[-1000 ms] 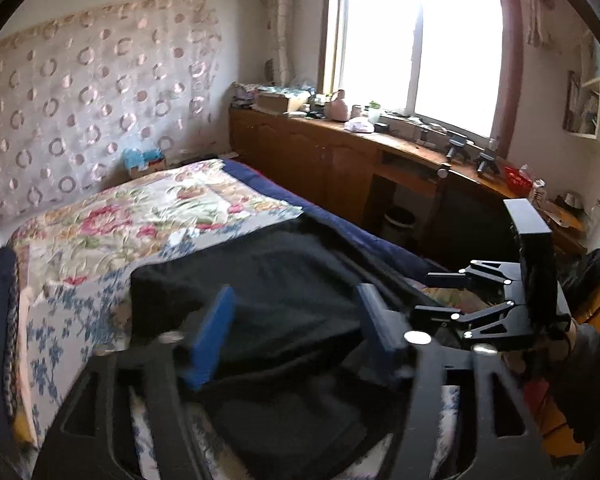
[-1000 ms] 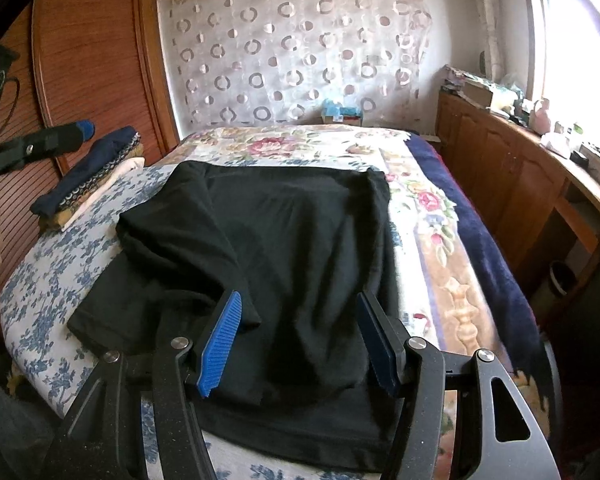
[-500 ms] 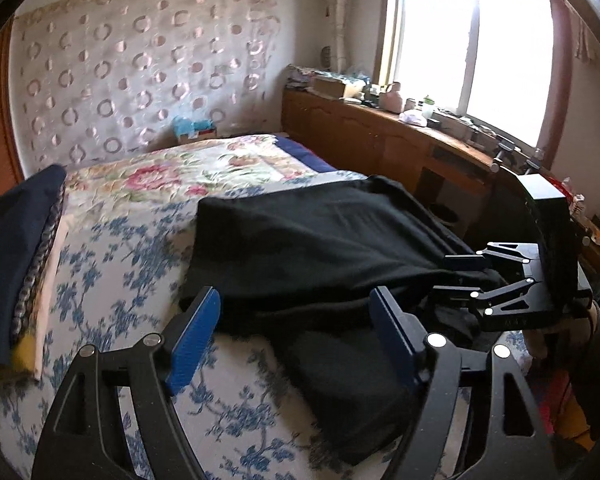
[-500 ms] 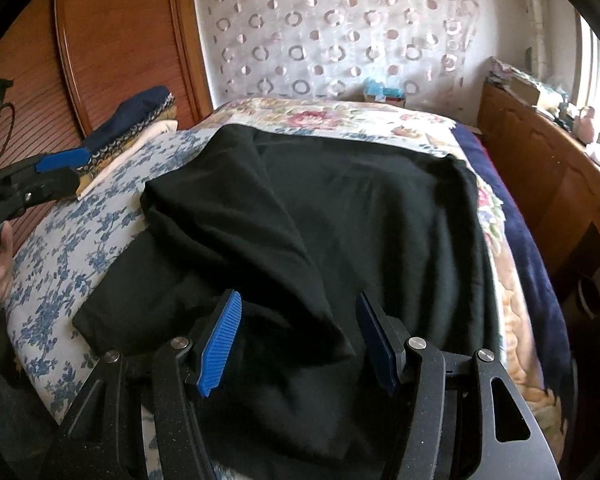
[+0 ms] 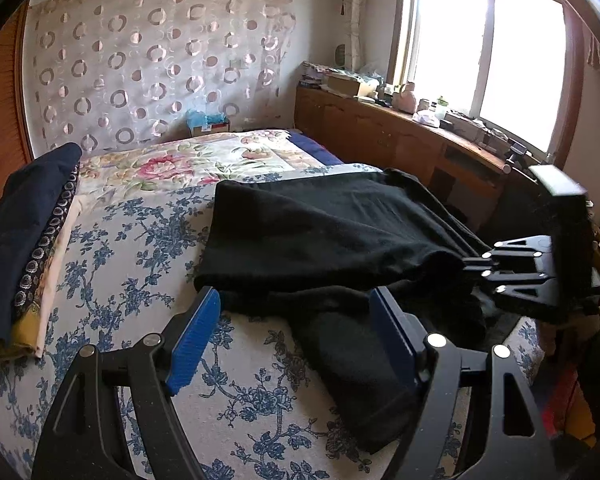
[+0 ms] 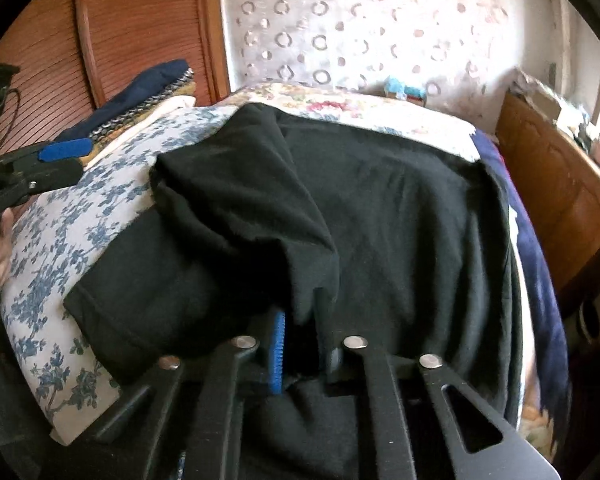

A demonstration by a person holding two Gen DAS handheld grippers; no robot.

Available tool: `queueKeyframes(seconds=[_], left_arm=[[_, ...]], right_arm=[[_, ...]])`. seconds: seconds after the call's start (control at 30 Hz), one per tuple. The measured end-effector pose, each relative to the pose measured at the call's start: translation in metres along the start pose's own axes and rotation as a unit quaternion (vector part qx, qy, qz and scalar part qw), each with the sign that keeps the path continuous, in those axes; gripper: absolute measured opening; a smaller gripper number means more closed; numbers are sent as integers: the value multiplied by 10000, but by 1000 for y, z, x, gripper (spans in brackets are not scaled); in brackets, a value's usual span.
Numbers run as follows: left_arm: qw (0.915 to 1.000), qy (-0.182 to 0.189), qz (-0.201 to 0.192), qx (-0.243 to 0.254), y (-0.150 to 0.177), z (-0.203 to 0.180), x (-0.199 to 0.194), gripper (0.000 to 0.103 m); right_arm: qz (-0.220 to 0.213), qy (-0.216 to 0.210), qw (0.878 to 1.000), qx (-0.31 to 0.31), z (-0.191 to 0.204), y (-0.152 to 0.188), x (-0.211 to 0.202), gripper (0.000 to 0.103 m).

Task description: Fold small clothes

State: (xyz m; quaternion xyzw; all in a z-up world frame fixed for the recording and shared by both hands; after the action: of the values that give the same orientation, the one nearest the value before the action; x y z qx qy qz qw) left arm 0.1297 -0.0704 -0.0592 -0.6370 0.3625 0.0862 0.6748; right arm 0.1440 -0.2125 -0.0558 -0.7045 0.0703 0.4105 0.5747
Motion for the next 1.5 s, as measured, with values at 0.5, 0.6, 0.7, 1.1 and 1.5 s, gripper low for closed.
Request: queueKeyframes(seconds=[0.5,0.6,0.7,1.1,1.5], left_arm=[[9999,-23,-135,-31,-3,2,-6,78],[9999,0,-143,-7,-2,-1,-7,78],[9999,40,-163,2,-3,-4,-7,78],[9997,112,-191,93,-4,-14,-6,78],[9997,175,-118,159,-1,-23,-2,78]], right_arm=[[-1201,51,9926,156,5,-26,-92,7],[-1167,315,9923,276,-9,-14,-102,7],[-868,569,9933,500,-24,6,-93,8],[-485,1028,9886,990,-34,43,-79,44],[101,1443,9885,449,-32,66,-55,44]])
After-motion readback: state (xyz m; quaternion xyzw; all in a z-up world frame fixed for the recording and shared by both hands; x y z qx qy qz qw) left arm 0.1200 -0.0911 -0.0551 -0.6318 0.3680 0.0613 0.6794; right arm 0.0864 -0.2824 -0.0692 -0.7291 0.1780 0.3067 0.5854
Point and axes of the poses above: each gripper's, at about its wrist camera, not at the fingertips, and x roughly the way its jaws point, z to its left, y to its underside, the point moved 5 cm from there along x, roughly the way its jaws point, and after that the axes turned 2 degrees about x, right-handed, at the moved point
